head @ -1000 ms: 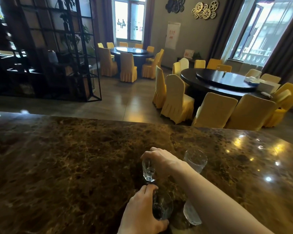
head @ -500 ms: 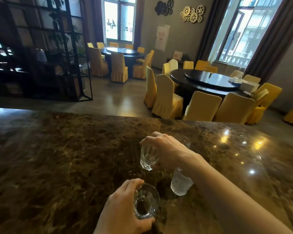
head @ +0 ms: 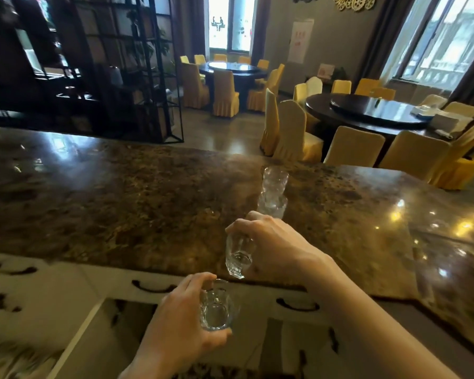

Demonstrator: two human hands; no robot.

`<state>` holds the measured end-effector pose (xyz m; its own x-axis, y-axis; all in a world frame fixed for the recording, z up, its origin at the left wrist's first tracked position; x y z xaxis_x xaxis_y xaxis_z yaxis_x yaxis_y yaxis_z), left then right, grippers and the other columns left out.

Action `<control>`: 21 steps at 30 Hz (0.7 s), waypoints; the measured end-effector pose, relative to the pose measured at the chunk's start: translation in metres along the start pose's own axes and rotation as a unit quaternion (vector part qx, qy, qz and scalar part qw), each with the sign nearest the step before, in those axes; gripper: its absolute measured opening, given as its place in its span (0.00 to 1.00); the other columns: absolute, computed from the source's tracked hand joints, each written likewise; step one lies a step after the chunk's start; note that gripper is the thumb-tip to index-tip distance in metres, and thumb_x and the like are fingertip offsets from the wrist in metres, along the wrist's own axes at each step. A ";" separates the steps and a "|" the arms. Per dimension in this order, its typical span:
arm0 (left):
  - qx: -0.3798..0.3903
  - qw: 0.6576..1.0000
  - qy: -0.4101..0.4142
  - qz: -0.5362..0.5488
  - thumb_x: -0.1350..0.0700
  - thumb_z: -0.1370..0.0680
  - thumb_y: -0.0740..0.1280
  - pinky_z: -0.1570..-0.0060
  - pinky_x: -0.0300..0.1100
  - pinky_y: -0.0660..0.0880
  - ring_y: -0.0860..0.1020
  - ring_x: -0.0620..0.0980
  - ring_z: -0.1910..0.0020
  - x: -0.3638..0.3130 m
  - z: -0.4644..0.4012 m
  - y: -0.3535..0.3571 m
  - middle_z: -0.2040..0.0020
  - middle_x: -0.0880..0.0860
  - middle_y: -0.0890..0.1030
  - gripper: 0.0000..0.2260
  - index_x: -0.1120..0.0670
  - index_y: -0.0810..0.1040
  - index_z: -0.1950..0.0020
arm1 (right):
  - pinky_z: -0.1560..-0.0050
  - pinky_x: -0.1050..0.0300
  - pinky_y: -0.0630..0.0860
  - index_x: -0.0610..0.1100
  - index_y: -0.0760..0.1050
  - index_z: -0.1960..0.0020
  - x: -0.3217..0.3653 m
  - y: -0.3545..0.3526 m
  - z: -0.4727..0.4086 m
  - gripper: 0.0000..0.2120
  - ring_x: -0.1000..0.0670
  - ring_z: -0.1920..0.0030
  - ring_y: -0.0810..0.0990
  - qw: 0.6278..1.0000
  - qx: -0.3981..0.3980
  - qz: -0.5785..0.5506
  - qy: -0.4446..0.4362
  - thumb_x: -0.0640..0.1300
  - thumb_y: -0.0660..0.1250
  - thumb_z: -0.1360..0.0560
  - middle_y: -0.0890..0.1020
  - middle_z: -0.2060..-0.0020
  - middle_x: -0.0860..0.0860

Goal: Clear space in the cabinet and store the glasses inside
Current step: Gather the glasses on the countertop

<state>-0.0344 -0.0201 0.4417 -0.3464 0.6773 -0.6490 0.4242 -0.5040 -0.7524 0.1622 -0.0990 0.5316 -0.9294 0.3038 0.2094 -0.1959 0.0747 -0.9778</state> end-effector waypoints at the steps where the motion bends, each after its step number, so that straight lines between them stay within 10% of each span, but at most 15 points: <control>1: 0.002 1.000 -0.006 0.002 0.35 0.42 0.77 0.43 0.32 0.73 0.75 0.33 0.45 0.000 0.009 0.004 0.43 0.32 0.74 0.39 0.37 0.69 0.34 | 0.50 0.52 0.79 0.61 0.69 0.31 0.002 0.006 0.014 0.39 0.50 0.48 0.77 1.000 0.005 0.000 0.001 0.54 0.80 0.39 0.74 0.44 0.55; 21: 0.091 0.983 -0.156 0.040 0.43 0.42 0.82 0.43 0.32 0.73 0.76 0.37 0.46 0.156 0.056 0.095 0.41 0.36 0.73 0.39 0.29 0.60 0.41 | 0.41 0.48 0.78 0.60 0.61 0.29 0.009 0.233 0.092 0.38 0.43 0.31 0.69 0.982 0.123 -0.073 0.122 0.49 0.76 0.32 0.66 0.29 0.51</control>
<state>-0.0954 0.0072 0.2630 -0.5695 0.4490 -0.6886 0.3143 -0.6551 -0.6871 0.0797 -0.1661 0.3048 -0.7885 0.5283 0.3149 -0.4198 -0.0883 -0.9033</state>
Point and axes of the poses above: each hand's wrist, its own z-axis away from the middle knuckle, its own y-axis out of the palm, x = y × z, the point moved 1 cm from there along -z, towards the middle knuckle
